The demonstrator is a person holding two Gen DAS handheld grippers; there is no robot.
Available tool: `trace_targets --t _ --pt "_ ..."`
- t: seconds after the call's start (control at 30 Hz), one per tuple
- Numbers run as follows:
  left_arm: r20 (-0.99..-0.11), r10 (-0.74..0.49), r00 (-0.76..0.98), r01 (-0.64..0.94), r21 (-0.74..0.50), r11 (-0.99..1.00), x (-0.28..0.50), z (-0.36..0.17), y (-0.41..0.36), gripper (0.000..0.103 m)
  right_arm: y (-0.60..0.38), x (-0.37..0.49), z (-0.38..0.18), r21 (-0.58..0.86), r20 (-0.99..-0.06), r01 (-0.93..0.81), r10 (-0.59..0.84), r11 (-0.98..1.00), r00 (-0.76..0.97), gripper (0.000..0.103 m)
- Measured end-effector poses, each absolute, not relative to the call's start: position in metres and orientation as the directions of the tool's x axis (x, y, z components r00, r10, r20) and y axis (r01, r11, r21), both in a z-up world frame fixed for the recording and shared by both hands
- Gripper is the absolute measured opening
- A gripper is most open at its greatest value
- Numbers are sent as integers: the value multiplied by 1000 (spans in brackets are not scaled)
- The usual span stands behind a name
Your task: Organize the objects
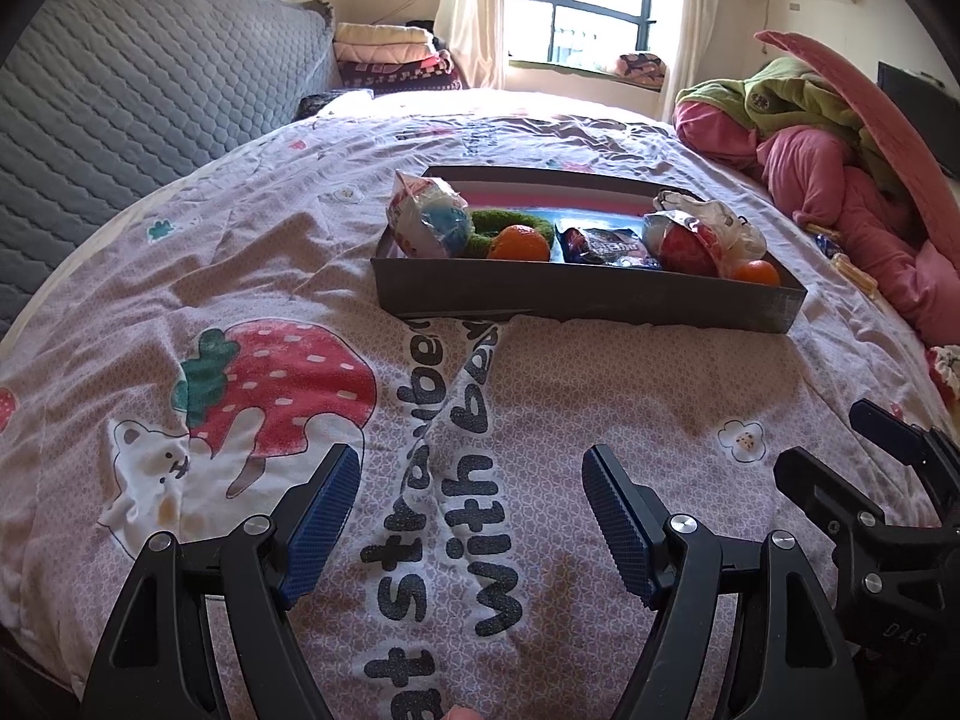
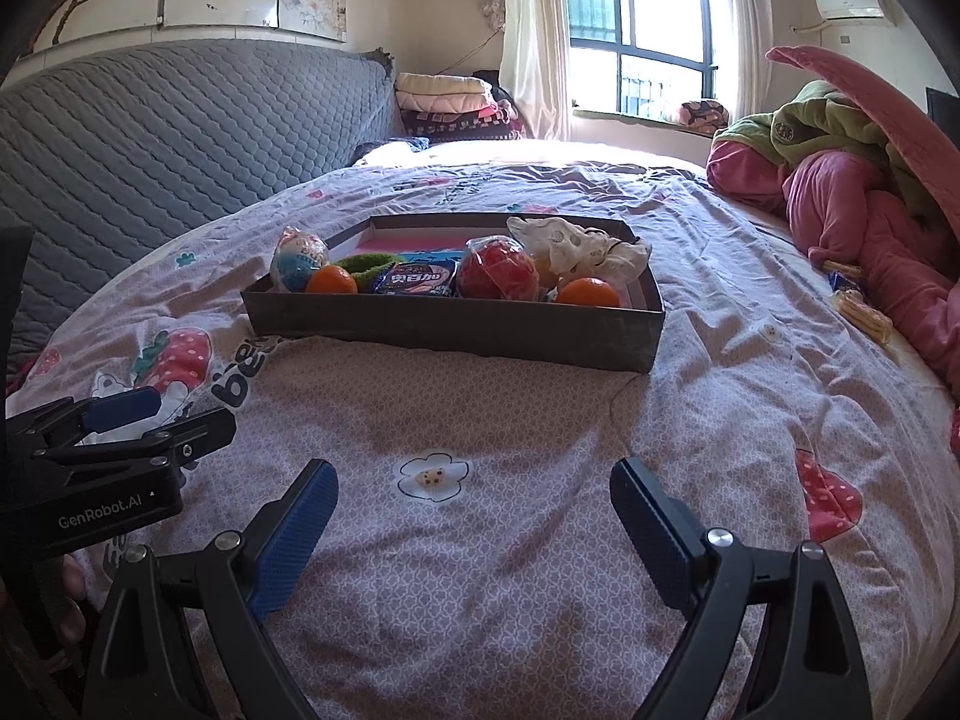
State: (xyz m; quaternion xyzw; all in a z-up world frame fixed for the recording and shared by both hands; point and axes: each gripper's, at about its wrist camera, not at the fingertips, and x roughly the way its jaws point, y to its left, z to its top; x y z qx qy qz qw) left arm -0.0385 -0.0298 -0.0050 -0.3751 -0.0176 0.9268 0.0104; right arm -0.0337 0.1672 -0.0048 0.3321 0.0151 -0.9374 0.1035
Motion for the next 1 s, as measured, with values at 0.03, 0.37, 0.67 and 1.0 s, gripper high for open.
trace_targets --t 0.03,0.37,0.67,1.0 --pt "-693 41 -720 -11 -48 -999 -38 -5 -29 78 168 -35 -6 47 -629 204 -187 -978 -754 92" --pt "-706 40 -707 -20 -37 -999 -40 -8 -18 78 169 -41 -12 81 -673 190 -194 -978 -714 92" --pt "-729 38 -683 -10 -42 -999 -47 -15 -14 78 170 -42 -15 69 -686 190 -185 -979 -704 92" --pt "-735 41 -677 -29 -30 -999 -47 -18 -5 78 174 -41 -16 68 -689 184 -180 -980 -702 92"
